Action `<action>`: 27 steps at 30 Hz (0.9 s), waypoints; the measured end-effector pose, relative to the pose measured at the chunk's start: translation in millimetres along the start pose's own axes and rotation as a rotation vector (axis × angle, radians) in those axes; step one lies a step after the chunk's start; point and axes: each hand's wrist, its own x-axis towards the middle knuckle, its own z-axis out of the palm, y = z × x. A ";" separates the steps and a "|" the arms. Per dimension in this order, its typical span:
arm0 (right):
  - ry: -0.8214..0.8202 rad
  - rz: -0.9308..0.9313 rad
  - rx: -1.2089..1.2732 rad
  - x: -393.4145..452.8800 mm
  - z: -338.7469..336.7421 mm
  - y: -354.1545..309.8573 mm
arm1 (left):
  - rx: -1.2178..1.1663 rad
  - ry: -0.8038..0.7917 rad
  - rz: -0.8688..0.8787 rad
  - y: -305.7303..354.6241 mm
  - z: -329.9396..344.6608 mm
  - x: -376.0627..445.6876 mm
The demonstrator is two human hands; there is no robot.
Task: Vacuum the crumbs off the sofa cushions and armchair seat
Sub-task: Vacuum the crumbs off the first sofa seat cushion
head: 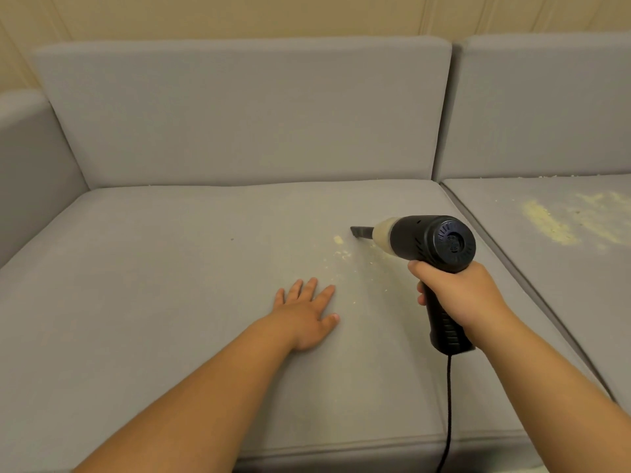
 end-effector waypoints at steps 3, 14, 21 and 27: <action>-0.069 -0.006 -0.017 -6.4 -2.0 1.4 | -0.010 -0.006 -0.006 2.1 -1.6 -1.1; -0.018 -0.029 -0.053 -17.6 -2.6 -2.2 | -0.011 -0.001 -0.002 0.9 -1.9 -3.1; -0.092 -0.063 -0.137 -25.0 -0.4 -1.7 | -0.014 0.002 -0.016 -3.2 -4.3 -6.5; -0.055 -0.027 -0.096 -42.2 -12.0 2.8 | -0.004 0.011 -0.027 -9.7 -5.5 -19.6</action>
